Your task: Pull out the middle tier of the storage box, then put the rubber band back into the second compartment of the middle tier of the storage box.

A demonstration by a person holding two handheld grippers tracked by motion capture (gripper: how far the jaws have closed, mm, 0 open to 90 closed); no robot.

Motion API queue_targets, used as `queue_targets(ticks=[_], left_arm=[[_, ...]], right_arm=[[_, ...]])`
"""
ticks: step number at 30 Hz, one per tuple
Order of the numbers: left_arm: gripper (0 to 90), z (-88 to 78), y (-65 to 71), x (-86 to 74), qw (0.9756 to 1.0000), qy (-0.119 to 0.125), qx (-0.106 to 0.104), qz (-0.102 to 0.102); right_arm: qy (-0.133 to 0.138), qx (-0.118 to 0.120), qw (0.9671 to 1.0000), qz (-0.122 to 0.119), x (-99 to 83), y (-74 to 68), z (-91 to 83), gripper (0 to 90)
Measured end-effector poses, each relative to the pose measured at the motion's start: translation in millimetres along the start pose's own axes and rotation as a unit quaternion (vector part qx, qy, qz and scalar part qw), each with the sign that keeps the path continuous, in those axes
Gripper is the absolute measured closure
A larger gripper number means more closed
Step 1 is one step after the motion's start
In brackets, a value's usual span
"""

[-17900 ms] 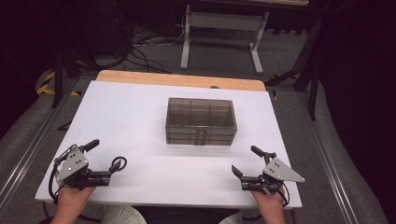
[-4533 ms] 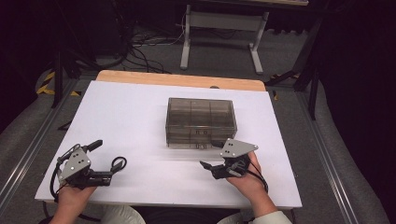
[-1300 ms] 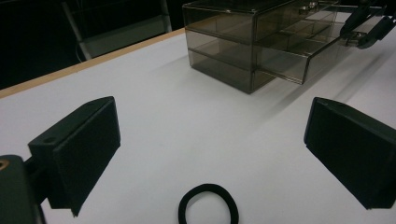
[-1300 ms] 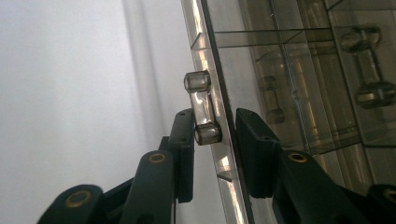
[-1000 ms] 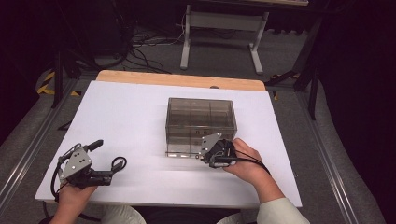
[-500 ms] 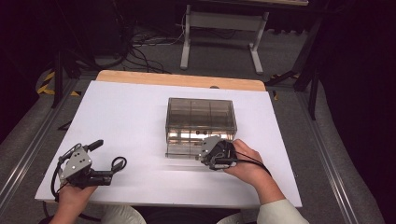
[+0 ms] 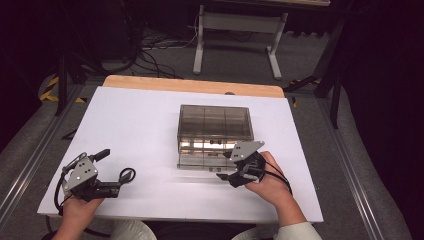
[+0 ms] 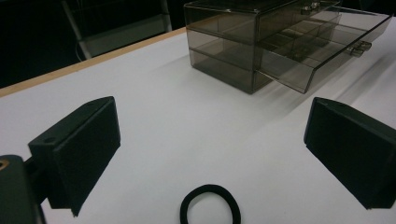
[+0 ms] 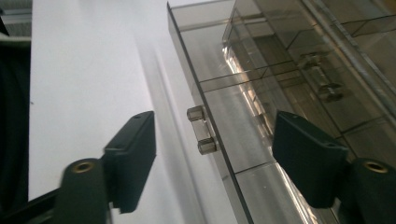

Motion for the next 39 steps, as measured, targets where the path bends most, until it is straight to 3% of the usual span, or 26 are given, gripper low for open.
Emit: queue_targets(ticks=[7, 13, 17, 18, 19, 20, 22, 26, 35, 39], left_arm=[[4.6, -0.6, -1.8, -0.2, 1.0, 0.003, 0.003, -0.004], [4.6, 0.1, -0.7, -0.1, 1.0, 0.002, 0.0, -0.005], [4.6, -0.8, -0.5, 0.1, 1.0, 0.002, 0.002, 0.001], [4.6, -0.4, -0.5, 0.0, 1.0, 0.002, 0.0, -0.002], [4.6, 0.3, -0.7, 0.0, 1.0, 0.003, 0.0, -0.002], [4.6, 1.0, -0.9, 0.0, 1.0, 0.001, -0.002, -0.001], [4.6, 1.2, -0.9, 0.1, 1.0, 0.001, -0.002, 0.0], [4.6, 2.0, -1.2, 0.6, 1.0, 0.002, -0.003, 0.0], [4.5, 4.4, -3.2, 0.9, 1.0, -0.002, -0.006, 0.007], [4.4, 5.3, -3.8, 0.1, 1.0, -0.002, -0.009, 0.0]], right_arm=[[0.06, -0.019, 0.9978, 0.021, -8.4, 1.4, -16.9, 16.8], [0.082, -0.029, 0.9957, 0.033, -14.6, 2.7, -23.8, 13.9], [0.106, -0.043, 0.9926, 0.042, -20.2, 3.2, -31.0, 10.5], [0.119, -0.056, 0.9902, 0.048, -23.5, 3.7, -35.9, 8.4], [0.119, -0.056, 0.9902, 0.048, -23.5, 3.7, -35.9, 8.4], [0.139, -0.059, 0.9869, 0.057, -28.8, 4.4, -42.4, 8.4], [0.145, -0.057, 0.986, 0.06, -30.8, 4.8, -44.3, 8.3], [0.174, -0.077, 0.9787, 0.076, -46.2, 5.4, -53.9, 5.2], [0.185, -0.107, 0.9721, 0.095, -74.7, 3.0, -61.8, 2.6], [0.199, -0.122, 0.9661, 0.11, -86.9, 5.1, -65.7, 1.5]])
Point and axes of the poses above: each handheld gripper's, and its own axes: z roughly forward along the jaws, x roughly out of its top, y roughly to its right, the point moved 1 cm from there along z, roughly forward along the jaws, and after that the axes turned 4 degrees about y, right-handed, at the moved point
